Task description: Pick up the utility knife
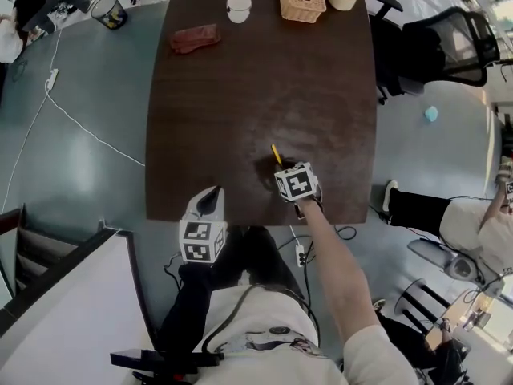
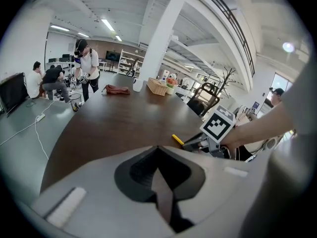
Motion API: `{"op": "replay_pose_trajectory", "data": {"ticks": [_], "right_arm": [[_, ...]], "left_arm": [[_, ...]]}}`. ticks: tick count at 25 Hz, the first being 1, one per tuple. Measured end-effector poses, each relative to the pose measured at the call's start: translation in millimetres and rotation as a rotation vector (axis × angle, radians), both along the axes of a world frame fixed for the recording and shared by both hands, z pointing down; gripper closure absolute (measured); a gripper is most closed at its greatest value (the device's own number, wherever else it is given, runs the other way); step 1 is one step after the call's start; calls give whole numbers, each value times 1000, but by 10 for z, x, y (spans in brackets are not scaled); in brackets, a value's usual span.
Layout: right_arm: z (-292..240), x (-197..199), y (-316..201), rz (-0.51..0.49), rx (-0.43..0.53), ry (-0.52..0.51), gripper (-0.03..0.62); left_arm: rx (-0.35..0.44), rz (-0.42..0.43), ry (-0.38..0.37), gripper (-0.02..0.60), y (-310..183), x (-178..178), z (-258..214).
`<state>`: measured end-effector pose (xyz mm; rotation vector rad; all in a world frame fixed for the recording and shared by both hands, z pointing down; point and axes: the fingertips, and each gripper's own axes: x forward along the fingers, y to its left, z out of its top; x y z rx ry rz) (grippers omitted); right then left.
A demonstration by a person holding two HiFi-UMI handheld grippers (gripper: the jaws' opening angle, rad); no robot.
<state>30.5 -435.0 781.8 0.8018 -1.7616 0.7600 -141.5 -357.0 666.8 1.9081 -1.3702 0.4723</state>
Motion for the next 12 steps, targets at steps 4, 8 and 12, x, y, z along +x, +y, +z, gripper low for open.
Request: {"op": "replay_pose_trajectory", "data": {"ticks": [4, 8, 12], "right_arm": [[66, -7, 35, 11, 7, -10, 542], [-92, 16, 7, 111, 60, -102, 543], [-463, -29, 37, 220, 114, -283, 543]], "left_arm": [[6, 0, -8, 581, 12, -8, 16], [9, -7, -13, 581, 45, -41, -14], [19, -15, -18, 581, 46, -77, -49]]}}
